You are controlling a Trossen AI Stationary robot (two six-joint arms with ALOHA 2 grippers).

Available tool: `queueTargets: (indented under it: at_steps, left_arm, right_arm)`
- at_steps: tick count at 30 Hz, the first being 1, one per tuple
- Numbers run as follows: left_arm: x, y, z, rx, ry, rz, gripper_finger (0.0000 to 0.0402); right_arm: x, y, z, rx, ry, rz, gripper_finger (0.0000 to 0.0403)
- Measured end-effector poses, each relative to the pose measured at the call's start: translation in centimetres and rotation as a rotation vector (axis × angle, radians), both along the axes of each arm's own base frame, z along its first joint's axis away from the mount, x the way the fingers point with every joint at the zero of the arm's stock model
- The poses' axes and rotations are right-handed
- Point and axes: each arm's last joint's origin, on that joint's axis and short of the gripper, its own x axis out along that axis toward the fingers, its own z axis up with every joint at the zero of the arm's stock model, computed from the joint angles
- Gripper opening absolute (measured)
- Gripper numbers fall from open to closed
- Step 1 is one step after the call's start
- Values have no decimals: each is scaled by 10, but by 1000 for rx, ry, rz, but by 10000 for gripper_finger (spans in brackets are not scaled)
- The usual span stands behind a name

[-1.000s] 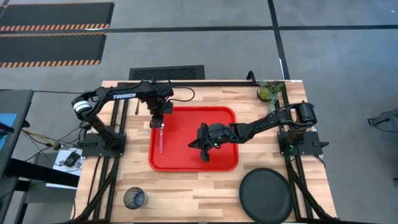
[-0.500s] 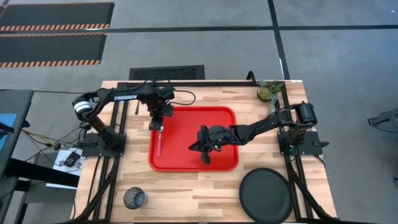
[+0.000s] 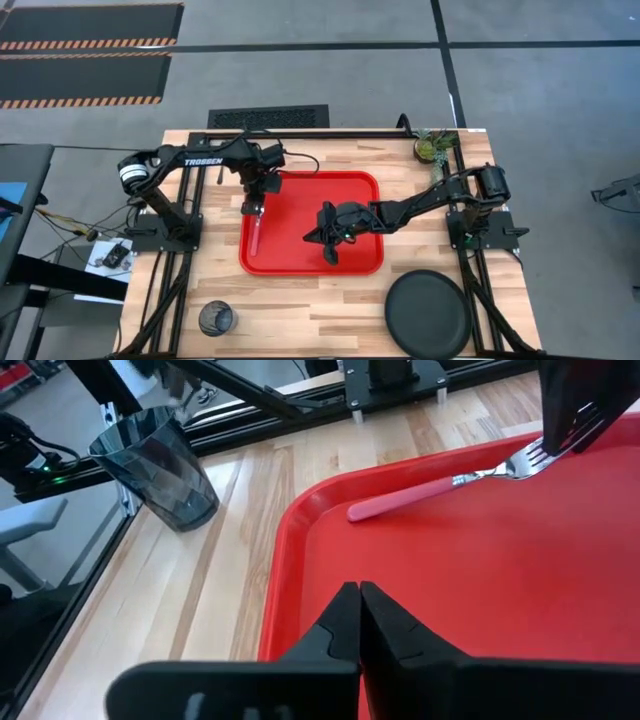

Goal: Pick and place plate/cup/fork/spoon on tray
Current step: Put the pink fork on the red serving tray

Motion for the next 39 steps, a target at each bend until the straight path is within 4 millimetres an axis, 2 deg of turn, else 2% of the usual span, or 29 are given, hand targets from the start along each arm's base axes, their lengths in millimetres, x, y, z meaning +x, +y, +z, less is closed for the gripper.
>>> queueTargets:
  at_steps: [3, 13, 19, 22, 26, 28, 32, 35, 39]
  left_arm:
    - [0, 0, 0, 16, 10, 4, 59]
    - [-2, 1, 0, 38, 32, 2, 154]
    - [-5, 0, 9, 67, 5, -1, 167]
    - [-9, -2, 20, 88, -17, 23, 155]
    - [-9, -20, 26, -59, -87, 45, 110]
    - [-8, -38, 20, -108, -107, 8, 77]
    - [-9, -74, -4, -80, -87, -86, 13]
    - [-7, -91, -12, -45, -94, -97, 7]
    - [-8, -97, -18, -5, -83, -66, 2]
  right_arm:
    - [0, 0, 0, 0, 0, 0, 15]
    - [0, 0, 0, 0, 0, 0, 15]
    - [0, 0, -1, -2, 10, 0, 17]
    - [-1, 0, -3, -10, 27, 2, 17]
    - [-2, 1, -4, -34, 38, 13, 12]
    - [-2, 3, -4, -39, 38, 18, 10]
    - [-3, 9, -4, -58, 37, 43, 12]
    - [-3, 13, -4, -79, 34, 62, 12]
    - [-3, 14, -4, -81, 33, 66, 13]
